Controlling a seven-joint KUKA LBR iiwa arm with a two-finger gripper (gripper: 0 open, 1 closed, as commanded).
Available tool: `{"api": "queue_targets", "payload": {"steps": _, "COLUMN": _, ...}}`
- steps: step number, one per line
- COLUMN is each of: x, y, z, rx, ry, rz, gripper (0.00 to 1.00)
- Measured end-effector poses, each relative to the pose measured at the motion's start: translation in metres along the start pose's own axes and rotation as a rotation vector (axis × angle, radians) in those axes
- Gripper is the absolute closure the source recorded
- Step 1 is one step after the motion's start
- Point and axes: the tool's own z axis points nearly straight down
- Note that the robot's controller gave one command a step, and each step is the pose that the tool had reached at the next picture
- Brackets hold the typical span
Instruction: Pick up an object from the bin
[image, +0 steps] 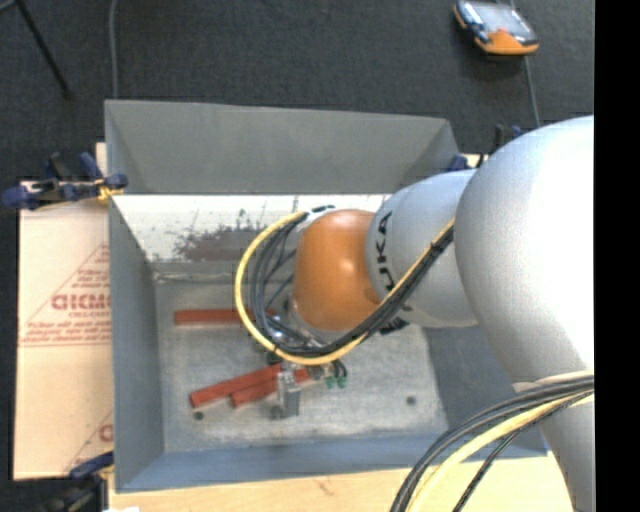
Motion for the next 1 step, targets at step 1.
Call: {"api": "queue_targets", "payload": {"steps": 1, "x": -0.0009, "y": -0.0007, "z": -0.0006, "rx": 0.001, "ry": -0.002, "rz": -0.001, "gripper": 0.00}}
